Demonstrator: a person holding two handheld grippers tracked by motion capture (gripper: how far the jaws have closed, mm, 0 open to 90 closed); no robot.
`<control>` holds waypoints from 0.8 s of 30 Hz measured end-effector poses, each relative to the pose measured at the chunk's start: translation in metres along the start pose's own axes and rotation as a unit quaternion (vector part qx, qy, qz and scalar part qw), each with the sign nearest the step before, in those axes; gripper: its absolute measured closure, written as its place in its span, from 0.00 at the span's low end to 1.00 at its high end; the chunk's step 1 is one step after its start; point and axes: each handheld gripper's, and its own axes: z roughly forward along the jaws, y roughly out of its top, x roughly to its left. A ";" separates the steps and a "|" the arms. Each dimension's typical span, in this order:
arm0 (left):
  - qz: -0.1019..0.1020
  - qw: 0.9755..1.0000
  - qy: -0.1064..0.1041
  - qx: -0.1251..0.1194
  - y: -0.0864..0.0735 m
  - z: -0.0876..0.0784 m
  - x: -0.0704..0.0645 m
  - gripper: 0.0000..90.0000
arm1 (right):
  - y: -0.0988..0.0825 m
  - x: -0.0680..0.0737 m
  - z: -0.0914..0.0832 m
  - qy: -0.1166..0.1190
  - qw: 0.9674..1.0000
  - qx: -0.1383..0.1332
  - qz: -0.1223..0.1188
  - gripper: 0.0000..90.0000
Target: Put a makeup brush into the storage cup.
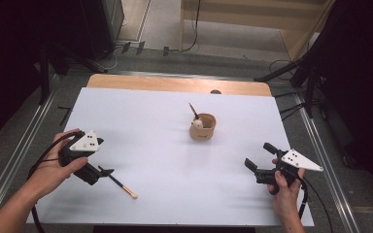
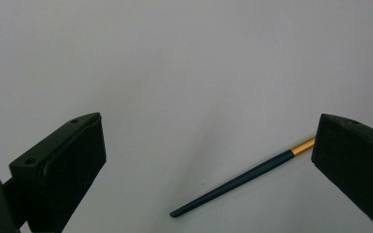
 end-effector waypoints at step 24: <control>0.084 0.992 -0.042 0.085 0.004 0.023 -0.014 0.00 | -0.002 0.001 0.002 0.003 1.000 0.007 -0.004 0.00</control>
